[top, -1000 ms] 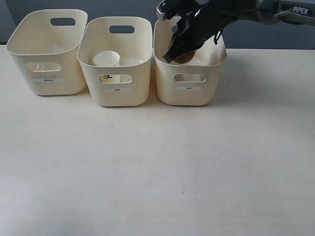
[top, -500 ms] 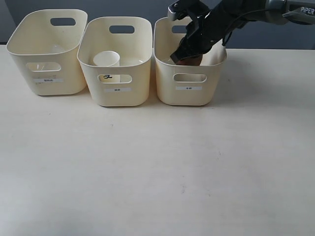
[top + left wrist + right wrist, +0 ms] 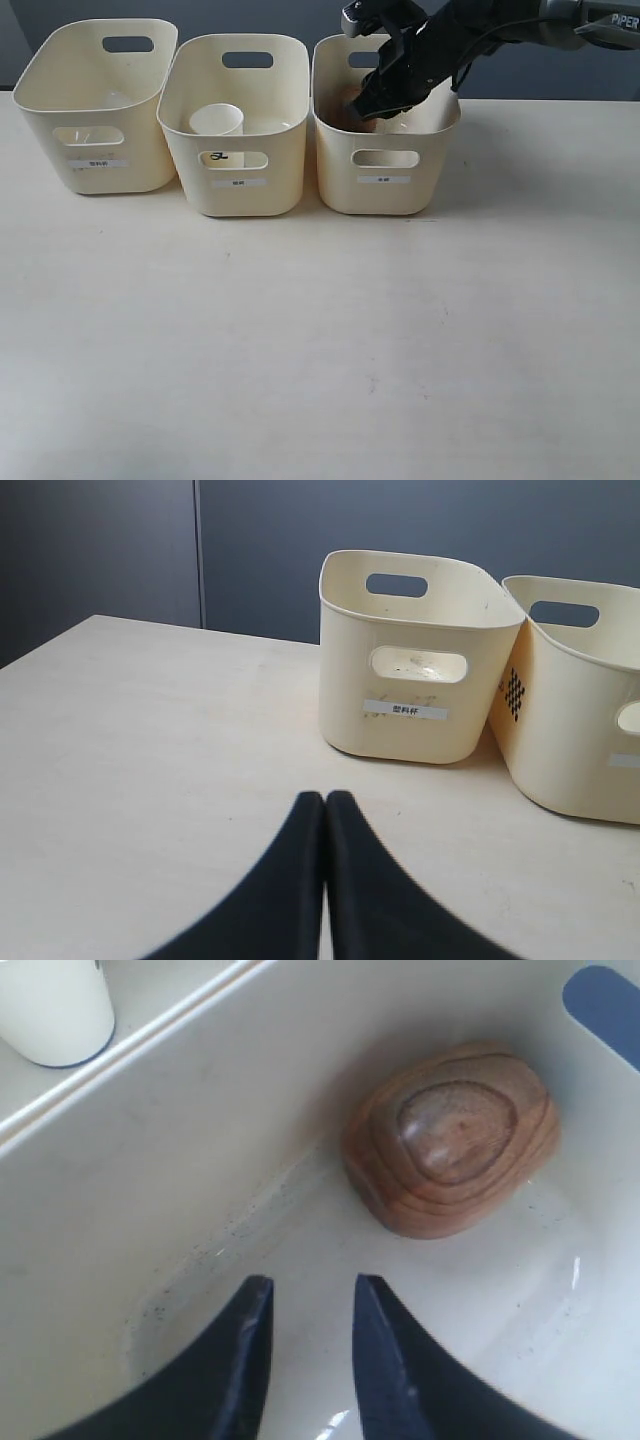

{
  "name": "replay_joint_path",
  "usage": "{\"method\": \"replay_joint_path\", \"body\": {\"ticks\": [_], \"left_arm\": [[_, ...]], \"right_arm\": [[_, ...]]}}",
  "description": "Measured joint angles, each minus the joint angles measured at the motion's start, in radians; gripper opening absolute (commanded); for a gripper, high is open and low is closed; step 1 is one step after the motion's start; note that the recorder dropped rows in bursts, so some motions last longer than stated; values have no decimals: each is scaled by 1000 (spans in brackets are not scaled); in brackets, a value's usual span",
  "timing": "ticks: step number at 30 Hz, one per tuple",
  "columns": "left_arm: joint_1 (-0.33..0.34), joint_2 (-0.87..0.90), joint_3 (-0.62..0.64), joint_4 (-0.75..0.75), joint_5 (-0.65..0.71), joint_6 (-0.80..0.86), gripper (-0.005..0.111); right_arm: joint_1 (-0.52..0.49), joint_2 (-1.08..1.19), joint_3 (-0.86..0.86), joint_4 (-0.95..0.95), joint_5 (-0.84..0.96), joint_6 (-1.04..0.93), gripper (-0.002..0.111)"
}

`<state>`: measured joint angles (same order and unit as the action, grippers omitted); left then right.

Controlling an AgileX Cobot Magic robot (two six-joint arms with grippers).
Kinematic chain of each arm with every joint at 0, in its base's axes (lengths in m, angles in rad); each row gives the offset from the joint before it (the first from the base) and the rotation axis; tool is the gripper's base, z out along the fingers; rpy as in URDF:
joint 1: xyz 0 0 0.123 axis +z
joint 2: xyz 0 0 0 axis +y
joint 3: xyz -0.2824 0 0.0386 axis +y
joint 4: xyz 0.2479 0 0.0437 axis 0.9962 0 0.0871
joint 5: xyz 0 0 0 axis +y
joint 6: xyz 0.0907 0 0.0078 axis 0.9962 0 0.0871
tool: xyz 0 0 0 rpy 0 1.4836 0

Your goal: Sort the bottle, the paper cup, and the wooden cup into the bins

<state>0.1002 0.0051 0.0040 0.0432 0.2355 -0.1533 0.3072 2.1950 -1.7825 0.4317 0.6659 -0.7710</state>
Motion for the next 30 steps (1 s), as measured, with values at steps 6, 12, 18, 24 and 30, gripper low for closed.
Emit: {"method": "replay_joint_path", "body": {"ticks": [6,12,18,24,30], "left_arm": [[0,0,0,0,0,0,0],[0,0,0,0,0,0,0],[0,0,0,0,0,0,0],[0,0,0,0,0,0,0],[0,0,0,0,0,0,0]], "right_arm": [[0,0,0,-2,0,4,29],[-3,-35,0,-11,0,4,-1],[-80,-223,127,-11,-39,-2,-1],[-168,-459,411,38,-169,-77,-1],[-185,-671,602,91,-235,-97,-1]]}}
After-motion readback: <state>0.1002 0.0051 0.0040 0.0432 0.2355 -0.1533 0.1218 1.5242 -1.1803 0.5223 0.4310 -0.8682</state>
